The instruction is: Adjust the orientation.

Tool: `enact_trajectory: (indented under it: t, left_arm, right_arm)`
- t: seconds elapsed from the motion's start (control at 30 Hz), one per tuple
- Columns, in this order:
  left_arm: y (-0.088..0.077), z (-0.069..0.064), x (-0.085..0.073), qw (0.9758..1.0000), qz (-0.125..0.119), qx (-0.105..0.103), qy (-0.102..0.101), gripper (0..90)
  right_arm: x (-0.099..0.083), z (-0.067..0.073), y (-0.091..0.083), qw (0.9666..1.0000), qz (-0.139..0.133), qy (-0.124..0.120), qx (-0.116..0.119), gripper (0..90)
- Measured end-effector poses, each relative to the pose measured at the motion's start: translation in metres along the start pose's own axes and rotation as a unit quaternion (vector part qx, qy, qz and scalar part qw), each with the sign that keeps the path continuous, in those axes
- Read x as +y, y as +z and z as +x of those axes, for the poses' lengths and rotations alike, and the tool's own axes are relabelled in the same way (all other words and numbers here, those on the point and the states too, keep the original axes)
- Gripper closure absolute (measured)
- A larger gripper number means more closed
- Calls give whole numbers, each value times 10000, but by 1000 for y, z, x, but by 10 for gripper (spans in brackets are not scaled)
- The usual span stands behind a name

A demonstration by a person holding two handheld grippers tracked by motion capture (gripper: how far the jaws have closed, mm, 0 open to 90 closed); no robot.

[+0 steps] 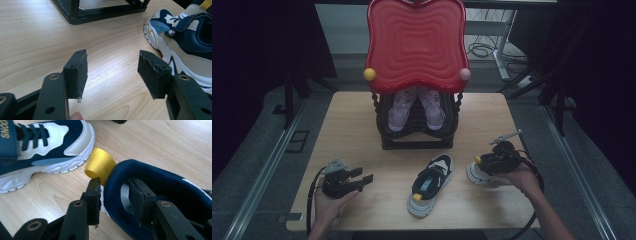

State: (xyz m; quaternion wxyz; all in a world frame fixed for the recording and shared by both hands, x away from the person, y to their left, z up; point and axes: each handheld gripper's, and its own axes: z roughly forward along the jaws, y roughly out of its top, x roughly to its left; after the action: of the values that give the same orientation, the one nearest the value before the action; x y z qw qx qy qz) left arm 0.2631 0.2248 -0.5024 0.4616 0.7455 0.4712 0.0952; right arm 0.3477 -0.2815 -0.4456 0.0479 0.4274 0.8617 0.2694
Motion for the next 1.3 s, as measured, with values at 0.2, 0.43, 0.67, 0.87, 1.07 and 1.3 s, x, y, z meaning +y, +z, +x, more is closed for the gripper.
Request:
enact_trajectory:
  t: [0.2,0.43,0.67,0.87,1.07,1.3]
  left_arm:
    - [0,0,0,10000,5,1,4,415]
    - [1,0,0,10000,12,4,6,415]
    - [0,0,0,10000,2,4,3,415]
    - [0,1,0,10000,-8,16,-2,415]
    - [0,0,0,10000,-17,16,-1,415]
    - [0,0,0,10000,-5,6,4,415]
  right_arm:
    - [1,-3,3,9999,85,32,96,687]
    - [2,-2,2,9998,124,-34,145,751]
    - [2,0,-1,9996,174,-224,67,772]
    - [1,3,-14,9975,167,-638,266,780]
    - [-4,13,-24,9924,256,-1150,347,781]
    - [-16,26,-24,9829,352,-1668,701,780]
